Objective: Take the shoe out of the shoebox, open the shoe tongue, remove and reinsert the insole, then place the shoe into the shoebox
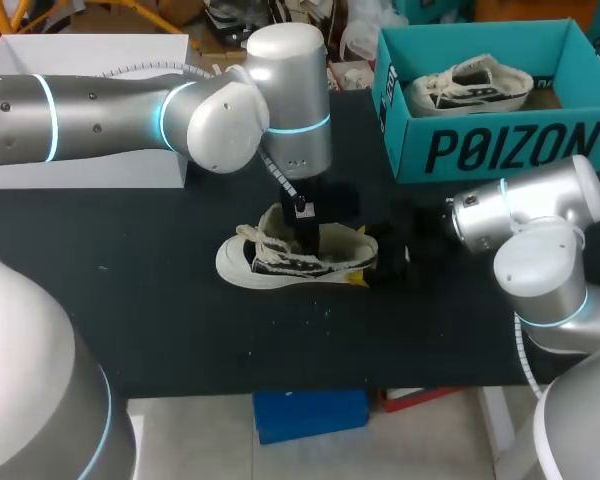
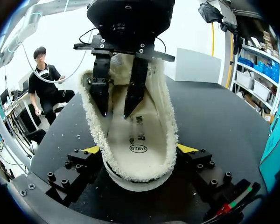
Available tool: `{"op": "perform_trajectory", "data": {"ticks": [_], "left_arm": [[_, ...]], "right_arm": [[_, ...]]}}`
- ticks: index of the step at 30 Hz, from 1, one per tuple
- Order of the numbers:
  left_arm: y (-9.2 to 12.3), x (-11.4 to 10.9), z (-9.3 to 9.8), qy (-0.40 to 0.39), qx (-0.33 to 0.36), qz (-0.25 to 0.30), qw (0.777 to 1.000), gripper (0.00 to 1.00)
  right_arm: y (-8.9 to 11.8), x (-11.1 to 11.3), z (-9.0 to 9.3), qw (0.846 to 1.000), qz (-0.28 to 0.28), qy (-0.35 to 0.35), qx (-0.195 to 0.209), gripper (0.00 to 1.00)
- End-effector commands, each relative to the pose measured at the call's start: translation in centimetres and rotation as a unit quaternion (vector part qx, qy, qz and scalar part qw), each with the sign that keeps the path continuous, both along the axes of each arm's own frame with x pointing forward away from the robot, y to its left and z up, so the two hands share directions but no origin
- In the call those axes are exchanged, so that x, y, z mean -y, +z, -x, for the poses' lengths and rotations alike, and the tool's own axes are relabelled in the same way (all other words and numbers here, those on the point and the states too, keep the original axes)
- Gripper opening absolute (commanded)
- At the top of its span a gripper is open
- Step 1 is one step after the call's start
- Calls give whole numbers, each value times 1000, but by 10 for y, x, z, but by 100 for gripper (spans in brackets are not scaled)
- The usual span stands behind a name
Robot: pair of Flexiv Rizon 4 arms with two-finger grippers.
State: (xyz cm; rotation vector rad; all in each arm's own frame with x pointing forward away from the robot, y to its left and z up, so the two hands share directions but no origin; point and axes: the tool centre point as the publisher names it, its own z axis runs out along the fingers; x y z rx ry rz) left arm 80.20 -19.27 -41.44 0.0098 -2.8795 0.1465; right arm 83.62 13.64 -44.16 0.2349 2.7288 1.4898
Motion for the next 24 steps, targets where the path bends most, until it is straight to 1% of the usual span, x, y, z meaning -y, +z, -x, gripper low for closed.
{"op": "perform_trajectory", "data": {"ticks": [1, 4, 6, 12, 15, 18, 21, 24], "left_arm": [[-11, -4, 6, 10, 20, -7, 1000, 31], [-15, -8, 1, 19, 35, -17, 999, 30], [-20, -11, -2, 23, 38, -11, 999, 29], [-31, -15, -10, 26, 71, -33, 997, 27], [-33, -16, -12, 25, 97, -42, 994, 25], [-34, -16, -14, 24, 117, -43, 992, 25], [-34, -17, -18, 23, 140, -44, 989, 24], [-34, -18, -21, 21, 158, -47, 986, 26]], "right_arm": [[-3, 1, -2, 1000, 0, -1, -1, 0], [-3, 1, -2, 1000, 0, -1, -1, 0], [-3, 1, -2, 1000, 0, -1, -1, 0], [-3, 1, -2, 1000, 0, -1, -1, 0], [-3, 1, -2, 1000, 0, -1, -1, 0], [-3, 1, -2, 1000, 0, -1, -1, 0], [-3, 1, -2, 1000, 0, -1, -1, 0], [-3, 1, -2, 1000, 0, -1, -1, 0]]}}
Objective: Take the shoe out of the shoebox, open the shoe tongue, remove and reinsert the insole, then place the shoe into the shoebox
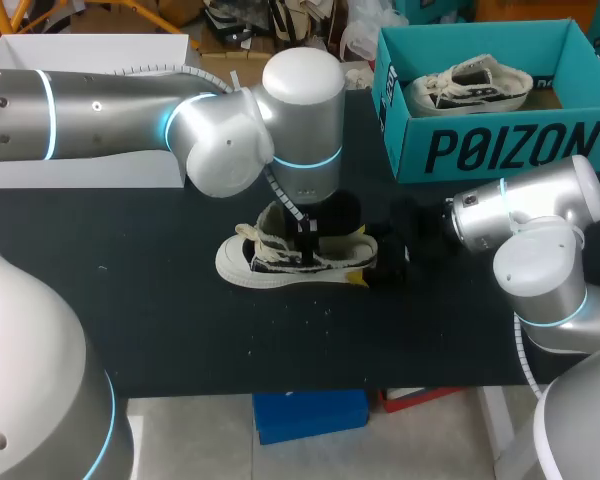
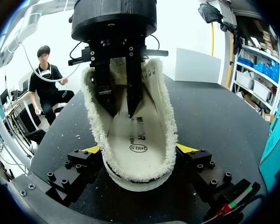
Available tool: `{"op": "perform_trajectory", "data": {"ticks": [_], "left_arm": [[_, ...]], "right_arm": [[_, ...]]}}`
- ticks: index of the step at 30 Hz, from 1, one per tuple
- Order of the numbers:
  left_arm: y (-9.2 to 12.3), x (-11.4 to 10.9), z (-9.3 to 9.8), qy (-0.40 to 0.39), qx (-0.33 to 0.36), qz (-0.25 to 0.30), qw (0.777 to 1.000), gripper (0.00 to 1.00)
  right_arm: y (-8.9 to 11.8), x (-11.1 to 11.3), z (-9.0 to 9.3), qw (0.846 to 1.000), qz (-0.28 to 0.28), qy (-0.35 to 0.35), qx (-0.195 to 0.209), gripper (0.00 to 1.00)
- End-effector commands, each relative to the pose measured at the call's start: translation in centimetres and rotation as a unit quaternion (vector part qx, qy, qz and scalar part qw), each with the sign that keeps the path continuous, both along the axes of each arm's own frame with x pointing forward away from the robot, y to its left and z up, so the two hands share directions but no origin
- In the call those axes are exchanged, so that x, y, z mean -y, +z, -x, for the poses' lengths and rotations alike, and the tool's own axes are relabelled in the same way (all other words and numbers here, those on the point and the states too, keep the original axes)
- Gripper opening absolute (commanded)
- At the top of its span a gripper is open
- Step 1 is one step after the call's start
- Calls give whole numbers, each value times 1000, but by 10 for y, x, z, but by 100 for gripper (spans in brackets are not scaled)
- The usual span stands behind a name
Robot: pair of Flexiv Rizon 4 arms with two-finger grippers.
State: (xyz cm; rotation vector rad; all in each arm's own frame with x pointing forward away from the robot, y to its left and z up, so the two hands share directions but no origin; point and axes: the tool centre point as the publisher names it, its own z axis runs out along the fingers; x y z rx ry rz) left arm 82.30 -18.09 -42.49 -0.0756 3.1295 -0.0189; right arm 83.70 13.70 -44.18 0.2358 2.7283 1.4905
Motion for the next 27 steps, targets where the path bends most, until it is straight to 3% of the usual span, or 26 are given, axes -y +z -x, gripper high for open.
{"op": "perform_trajectory", "data": {"ticks": [1, 12, 27], "left_arm": [[-23, -6, -1, -1, 33, -2, 999, 27], [-20, -8, -11, 2, 122, -30, 992, 27], [-12, -13, -18, -2, 186, -8, 983, 27]], "right_arm": [[-3, 2, -1, 1000, 0, -1, -1, 0], [-3, 2, -1, 1000, 0, -1, -1, 0], [-3, 2, -1, 1000, 0, -1, -1, 0]]}}
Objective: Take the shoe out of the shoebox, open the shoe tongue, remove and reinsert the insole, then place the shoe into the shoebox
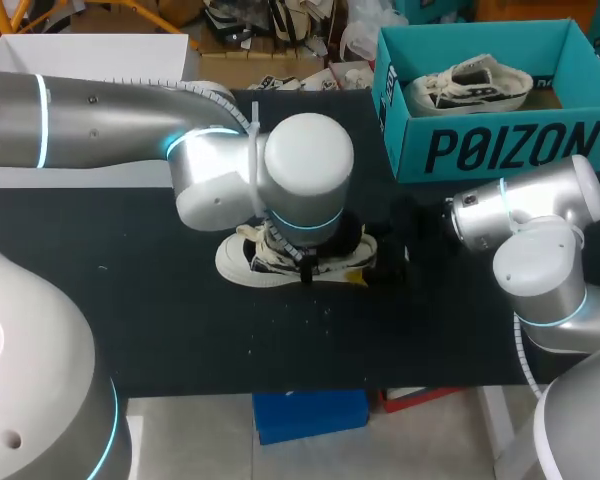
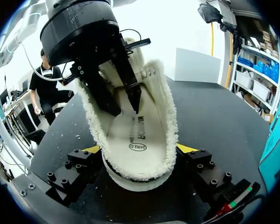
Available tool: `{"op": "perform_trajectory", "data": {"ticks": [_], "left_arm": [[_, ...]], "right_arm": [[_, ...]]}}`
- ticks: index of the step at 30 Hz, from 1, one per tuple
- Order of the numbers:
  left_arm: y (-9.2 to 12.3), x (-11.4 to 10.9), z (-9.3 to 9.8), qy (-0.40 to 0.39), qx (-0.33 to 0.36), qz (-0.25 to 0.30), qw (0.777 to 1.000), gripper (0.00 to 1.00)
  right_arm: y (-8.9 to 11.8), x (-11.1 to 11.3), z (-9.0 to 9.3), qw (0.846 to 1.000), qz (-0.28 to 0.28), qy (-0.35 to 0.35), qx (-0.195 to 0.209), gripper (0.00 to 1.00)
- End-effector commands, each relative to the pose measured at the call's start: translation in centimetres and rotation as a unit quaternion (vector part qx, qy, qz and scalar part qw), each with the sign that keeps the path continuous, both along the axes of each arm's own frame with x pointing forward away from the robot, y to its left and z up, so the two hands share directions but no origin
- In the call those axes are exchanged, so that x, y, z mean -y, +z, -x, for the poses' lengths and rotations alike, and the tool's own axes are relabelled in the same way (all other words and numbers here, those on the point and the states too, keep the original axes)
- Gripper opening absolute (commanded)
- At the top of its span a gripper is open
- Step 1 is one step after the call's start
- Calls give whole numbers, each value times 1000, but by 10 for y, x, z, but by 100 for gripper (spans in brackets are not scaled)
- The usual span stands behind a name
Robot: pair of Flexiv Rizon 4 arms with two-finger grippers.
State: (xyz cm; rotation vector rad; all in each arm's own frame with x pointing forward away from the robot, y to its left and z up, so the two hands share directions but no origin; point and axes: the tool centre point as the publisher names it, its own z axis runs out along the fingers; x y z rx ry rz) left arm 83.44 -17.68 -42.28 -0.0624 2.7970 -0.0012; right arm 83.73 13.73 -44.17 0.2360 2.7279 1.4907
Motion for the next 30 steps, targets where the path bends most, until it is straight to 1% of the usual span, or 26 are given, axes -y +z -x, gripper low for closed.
{"op": "perform_trajectory", "data": {"ticks": [1, 8, 13, 17, 20, 23, 27, 30], "left_arm": [[-14, -9, -7, -2, 22, 2, 1000, 27], [-19, -5, -16, -1, 44, -21, 999, 28], [-25, -1, -19, 1, 52, -26, 998, 25], [-29, 1, -20, 3, 55, -29, 998, 16], [-30, 1, -20, 4, 56, -28, 998, 1], [-29, 2, -17, 0, 47, -23, 999, 0], [-24, 1, -14, -17, 17, -6, 1000, 0], [-18, -1, -12, -33, -15, 18, 999, 0]], "right_arm": [[-3, 2, -1, 1000, 1, -1, -1, 0], [-3, 2, -1, 1000, 1, -1, -1, 0], [-3, 2, -1, 1000, 1, -1, -1, 0], [-3, 2, -1, 1000, 1, -1, -1, 0], [-3, 2, -1, 1000, 1, -1, -1, 0], [-3, 2, -1, 1000, 1, -1, -1, 0], [-3, 2, -1, 1000, 1, -1, -1, 0], [-3, 2, -1, 1000, 1, -1, -1, 0]]}}
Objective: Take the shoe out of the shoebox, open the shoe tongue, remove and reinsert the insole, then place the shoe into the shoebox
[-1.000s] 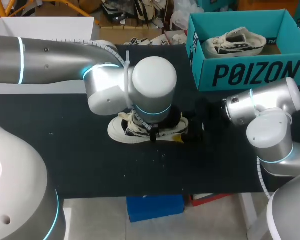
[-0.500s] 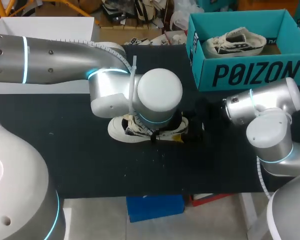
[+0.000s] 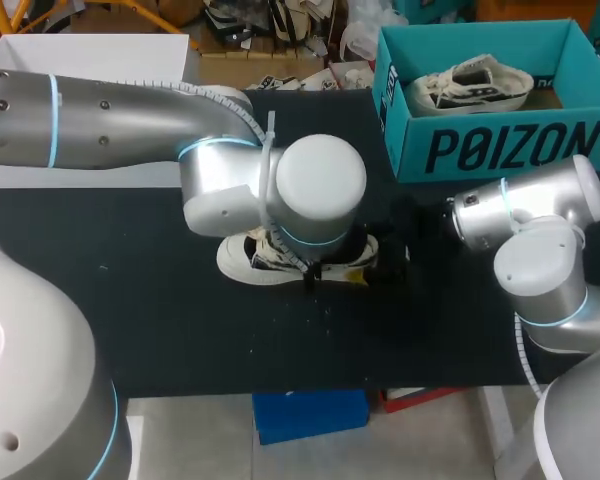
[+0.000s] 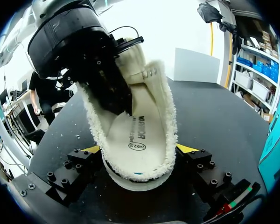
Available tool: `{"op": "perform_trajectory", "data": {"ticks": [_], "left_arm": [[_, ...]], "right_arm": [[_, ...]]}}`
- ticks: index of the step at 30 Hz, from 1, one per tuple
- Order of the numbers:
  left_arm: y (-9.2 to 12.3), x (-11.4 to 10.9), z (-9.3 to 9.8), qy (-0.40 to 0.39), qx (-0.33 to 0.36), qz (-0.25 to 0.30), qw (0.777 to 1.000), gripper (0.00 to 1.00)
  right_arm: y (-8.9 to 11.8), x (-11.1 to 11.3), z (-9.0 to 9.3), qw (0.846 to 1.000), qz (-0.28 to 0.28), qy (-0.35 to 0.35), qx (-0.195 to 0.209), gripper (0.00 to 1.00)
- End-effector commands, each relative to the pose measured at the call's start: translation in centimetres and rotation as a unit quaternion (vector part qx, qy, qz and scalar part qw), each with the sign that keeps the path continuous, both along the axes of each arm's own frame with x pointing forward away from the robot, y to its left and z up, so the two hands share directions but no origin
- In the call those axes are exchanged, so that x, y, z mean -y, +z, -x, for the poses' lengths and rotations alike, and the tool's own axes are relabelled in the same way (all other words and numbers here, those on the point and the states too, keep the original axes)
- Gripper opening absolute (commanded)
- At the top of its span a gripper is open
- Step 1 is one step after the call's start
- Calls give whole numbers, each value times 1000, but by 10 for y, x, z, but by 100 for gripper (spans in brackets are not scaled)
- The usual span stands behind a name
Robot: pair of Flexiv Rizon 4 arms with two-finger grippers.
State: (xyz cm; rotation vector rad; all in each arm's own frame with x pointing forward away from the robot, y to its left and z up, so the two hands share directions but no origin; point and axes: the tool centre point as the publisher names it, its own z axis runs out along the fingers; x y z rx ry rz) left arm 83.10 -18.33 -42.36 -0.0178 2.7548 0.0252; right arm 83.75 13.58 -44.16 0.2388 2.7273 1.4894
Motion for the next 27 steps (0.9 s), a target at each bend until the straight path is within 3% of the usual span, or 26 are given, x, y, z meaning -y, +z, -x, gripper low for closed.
{"op": "perform_trajectory", "data": {"ticks": [1, 10, 27], "left_arm": [[-15, -8, -14, -26, -46, 36, 998, 0], [3, -11, -3, -73, -107, 86, 988, 0], [36, 2, 8, -120, -119, 122, 978, 0]], "right_arm": [[-3, 0, 0, 1000, 0, 0, -1, 0], [-3, 0, 0, 1000, 0, 0, -1, 0], [-3, 0, 0, 1000, 0, 0, -1, 0]]}}
